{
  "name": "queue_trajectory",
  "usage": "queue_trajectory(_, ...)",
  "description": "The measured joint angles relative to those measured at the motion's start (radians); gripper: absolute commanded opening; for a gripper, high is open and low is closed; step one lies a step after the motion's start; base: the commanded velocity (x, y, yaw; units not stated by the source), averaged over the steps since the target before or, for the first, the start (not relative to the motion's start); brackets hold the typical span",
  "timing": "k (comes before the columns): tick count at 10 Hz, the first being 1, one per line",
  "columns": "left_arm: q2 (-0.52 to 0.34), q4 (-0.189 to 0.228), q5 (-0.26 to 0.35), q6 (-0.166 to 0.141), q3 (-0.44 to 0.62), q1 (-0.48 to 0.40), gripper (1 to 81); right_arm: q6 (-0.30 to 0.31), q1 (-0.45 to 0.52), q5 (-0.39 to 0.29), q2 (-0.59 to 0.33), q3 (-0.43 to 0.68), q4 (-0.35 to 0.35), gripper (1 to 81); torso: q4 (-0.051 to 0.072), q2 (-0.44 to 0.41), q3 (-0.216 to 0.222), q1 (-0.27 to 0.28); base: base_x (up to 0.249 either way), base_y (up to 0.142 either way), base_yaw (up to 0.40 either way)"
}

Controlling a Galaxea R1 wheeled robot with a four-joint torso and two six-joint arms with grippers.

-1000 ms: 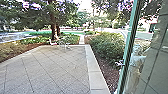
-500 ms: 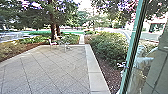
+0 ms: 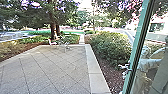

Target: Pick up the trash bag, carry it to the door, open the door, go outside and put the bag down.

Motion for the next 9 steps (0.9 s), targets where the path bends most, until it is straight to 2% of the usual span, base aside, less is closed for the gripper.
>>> queue_trajectory(9, 0.0, 0.0, 0.0, 0.0, 0.0, -0.002, 1.0, 0.0, -0.002, 0.0, 0.0, 0.0, 0.0, 81.1, 0.0, 0.0, 0.0, -0.001, 0.123, 0.0, 0.0)
